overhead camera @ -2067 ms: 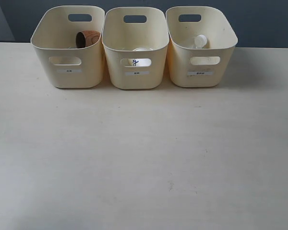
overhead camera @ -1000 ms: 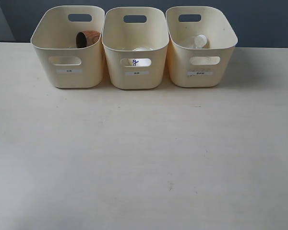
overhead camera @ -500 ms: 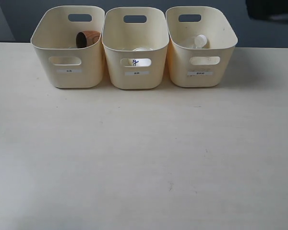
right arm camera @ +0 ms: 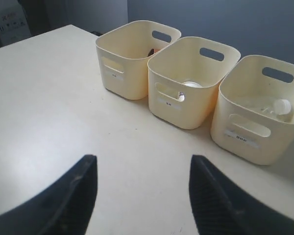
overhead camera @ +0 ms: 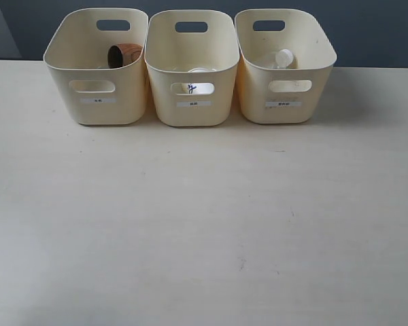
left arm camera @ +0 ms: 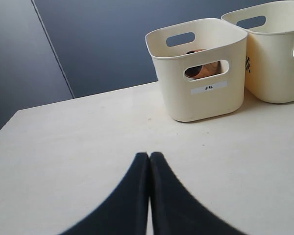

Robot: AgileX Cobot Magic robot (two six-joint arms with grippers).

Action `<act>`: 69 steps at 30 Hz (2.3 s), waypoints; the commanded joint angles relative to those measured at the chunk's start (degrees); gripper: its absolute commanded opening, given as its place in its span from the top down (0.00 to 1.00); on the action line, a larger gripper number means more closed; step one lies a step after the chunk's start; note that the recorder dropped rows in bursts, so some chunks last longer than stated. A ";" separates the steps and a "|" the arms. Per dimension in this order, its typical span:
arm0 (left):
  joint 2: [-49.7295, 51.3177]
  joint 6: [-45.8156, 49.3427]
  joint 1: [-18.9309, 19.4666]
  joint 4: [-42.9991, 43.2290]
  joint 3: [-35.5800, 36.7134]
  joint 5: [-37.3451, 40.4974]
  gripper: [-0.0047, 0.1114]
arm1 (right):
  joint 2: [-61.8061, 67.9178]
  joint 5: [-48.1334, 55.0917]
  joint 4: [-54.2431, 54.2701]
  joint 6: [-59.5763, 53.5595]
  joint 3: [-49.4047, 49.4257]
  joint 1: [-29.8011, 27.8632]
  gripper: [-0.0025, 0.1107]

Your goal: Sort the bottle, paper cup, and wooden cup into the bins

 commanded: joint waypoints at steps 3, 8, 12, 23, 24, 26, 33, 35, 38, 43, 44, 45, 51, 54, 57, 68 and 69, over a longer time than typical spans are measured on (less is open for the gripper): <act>-0.28 -0.11 -0.18 0.00 0.07 -0.25 0.96 | -3.01 1.27 5.19 0.00 5.62 -0.28 0.50; -0.28 -0.11 -0.18 0.00 0.07 -0.35 0.96 | -3.12 2.06 9.14 0.00 8.40 -0.28 0.50; -0.28 -0.11 -0.18 0.00 0.07 -0.35 0.96 | -3.12 2.06 11.87 0.00 8.52 -0.28 0.50; -0.28 -0.11 -0.18 0.00 0.07 -0.35 0.96 | -3.12 2.17 12.94 0.00 8.52 -0.28 0.50; -0.28 -0.11 -0.18 0.00 0.07 -0.35 0.96 | -3.12 2.17 12.94 0.00 8.52 -0.28 0.50; -0.28 -0.11 -0.18 0.00 0.07 -0.35 0.96 | -3.12 2.17 12.94 0.00 8.52 -0.28 0.50; -0.28 -0.11 -0.18 0.00 0.07 -0.35 0.96 | -4.03 1.96 12.59 0.00 8.52 1.30 0.50; -0.28 -0.11 -0.18 0.00 0.07 -0.35 0.96 | -5.59 1.96 11.94 0.00 8.52 1.14 0.50; -0.28 -0.11 -0.18 0.00 0.07 -0.35 0.96 | -7.99 1.96 11.25 0.00 8.52 1.04 0.50; -0.28 -0.11 -0.18 0.00 0.07 -0.35 0.96 | -11.11 1.81 10.18 0.00 8.52 1.04 0.50; -0.28 -0.11 -0.18 0.00 0.07 -0.35 0.96 | -11.41 1.81 10.12 0.00 8.52 1.04 0.50; -0.28 -0.11 -0.18 0.00 0.07 -0.35 0.96 | -11.70 1.73 10.12 0.00 8.52 1.04 0.50; -0.28 -0.11 -0.18 0.00 0.07 -0.35 0.96 | -12.39 -1.99 6.70 -0.40 8.52 1.04 0.50; -0.28 -0.11 -0.18 0.00 0.07 -0.35 0.96 | -13.00 -2.68 5.89 -0.40 8.52 1.04 0.50; -0.28 -0.11 -0.18 0.00 0.07 -0.35 0.96 | -14.94 -2.55 5.89 -0.40 8.52 1.04 0.50; -0.28 -0.11 -0.18 0.00 0.07 -0.35 0.96 | -22.28 -2.45 2.85 -0.40 8.52 1.04 0.50; -0.28 -0.11 -0.18 0.00 0.07 -0.35 0.96 | -22.28 -2.45 1.87 -0.40 8.52 1.04 0.50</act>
